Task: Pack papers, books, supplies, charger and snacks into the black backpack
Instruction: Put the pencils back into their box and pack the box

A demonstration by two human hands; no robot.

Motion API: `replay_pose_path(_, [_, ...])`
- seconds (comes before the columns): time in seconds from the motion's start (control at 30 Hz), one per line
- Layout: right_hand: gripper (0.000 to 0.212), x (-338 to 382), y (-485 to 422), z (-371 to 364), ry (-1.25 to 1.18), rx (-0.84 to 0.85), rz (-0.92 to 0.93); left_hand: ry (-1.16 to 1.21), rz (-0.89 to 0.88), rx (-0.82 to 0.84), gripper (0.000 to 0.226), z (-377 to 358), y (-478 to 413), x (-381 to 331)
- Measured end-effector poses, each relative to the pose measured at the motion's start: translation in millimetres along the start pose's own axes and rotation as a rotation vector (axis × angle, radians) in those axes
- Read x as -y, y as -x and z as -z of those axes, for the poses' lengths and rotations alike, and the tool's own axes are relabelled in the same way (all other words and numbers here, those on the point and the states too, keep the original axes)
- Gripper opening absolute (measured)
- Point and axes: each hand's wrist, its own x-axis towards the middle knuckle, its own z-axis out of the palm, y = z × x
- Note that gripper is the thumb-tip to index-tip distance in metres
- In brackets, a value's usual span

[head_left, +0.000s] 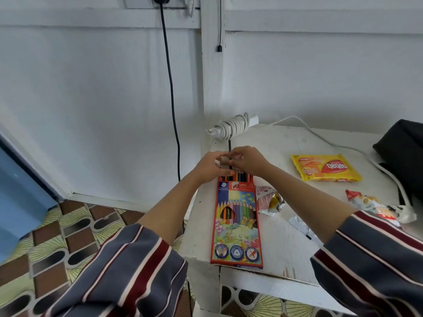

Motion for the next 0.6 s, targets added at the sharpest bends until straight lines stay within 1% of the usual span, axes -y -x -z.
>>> replay_pose_path(0.13, [0.033,2,-3,1,-0.006,0.002,-0.01,0.036,0.042,0.084,0.063,7,5,0])
replay_pose_path(0.27, [0.04,0,-6,3,-0.023,0.01,-0.027,-0.003,0.038,0.145,0.053,9,8,-2])
replay_pose_path(0.47, [0.049,-5,-7,3,-0.023,-0.008,-0.071,-0.037,0.048,0.173,0.051,8,7,-3])
replay_pose_path(0.6, [0.051,-8,-4,3,-0.149,-0.077,-0.099,-0.049,0.05,0.181,0.051,8,8,-6])
